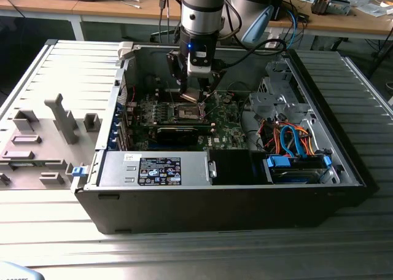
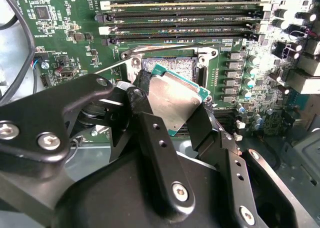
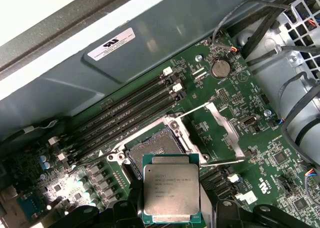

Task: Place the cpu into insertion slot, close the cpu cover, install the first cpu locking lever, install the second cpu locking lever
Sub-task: 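Place the cpu into insertion slot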

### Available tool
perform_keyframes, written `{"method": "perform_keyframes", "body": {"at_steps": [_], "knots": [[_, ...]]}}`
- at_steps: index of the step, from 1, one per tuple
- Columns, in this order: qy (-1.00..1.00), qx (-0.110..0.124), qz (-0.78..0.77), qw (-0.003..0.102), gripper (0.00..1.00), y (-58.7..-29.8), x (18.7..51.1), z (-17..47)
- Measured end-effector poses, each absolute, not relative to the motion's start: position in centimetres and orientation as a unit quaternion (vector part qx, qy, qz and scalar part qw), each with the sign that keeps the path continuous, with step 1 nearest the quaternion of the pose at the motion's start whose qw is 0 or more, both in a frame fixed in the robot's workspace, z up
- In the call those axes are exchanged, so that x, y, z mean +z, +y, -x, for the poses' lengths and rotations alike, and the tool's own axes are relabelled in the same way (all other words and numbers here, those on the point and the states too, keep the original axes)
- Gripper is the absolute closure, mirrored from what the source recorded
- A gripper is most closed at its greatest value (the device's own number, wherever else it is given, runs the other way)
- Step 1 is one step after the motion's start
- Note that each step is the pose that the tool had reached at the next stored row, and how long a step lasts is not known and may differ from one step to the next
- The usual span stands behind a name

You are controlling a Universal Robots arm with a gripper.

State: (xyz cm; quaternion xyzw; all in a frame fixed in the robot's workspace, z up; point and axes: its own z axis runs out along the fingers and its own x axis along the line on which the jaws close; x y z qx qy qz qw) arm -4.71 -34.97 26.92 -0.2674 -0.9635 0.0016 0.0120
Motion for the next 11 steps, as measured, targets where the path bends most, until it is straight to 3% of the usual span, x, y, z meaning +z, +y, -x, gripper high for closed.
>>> {"method": "perform_keyframes", "body": {"at_steps": [11], "knots": [[-0.962,0.002,0.273,0.012,0.45,-34.97,26.89,4.71]]}}
